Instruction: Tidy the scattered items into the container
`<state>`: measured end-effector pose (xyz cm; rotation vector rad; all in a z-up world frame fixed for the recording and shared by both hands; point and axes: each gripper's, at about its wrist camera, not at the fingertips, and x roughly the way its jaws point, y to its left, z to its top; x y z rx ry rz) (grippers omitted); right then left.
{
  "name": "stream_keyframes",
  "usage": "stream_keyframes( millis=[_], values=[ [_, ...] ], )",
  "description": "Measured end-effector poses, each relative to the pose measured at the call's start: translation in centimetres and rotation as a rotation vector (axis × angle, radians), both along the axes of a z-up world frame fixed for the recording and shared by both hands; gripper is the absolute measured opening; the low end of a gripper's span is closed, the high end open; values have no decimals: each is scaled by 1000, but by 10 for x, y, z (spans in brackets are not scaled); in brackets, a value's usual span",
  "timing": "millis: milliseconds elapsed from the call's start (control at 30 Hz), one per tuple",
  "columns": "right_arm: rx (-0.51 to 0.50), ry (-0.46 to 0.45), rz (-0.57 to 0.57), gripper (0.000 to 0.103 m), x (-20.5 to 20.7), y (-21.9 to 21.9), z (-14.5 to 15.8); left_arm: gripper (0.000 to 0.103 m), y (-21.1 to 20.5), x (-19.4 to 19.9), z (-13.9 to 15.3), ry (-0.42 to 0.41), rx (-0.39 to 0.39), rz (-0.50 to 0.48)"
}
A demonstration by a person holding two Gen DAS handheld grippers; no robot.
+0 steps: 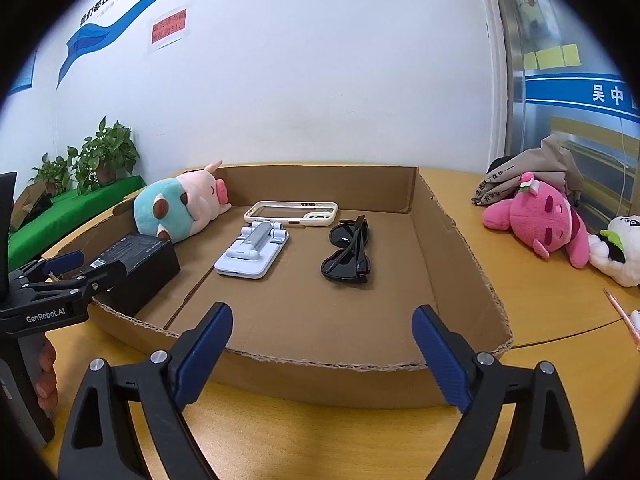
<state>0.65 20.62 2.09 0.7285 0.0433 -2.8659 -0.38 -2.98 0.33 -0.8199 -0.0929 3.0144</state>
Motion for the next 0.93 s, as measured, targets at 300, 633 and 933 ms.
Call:
stream_keyframes(
  millis=[300,633,933],
  values=[
    [-6,-1,2,91,0,1,-1,103,0,-1,0,-3,7,-5],
    [-6,-1,3,91,-1,1,0,103,0,-1,0,-4,7,-5],
    [-6,-1,3,91,-1,1,0,103,0,-1,0,-7,12,-2]
  ],
)
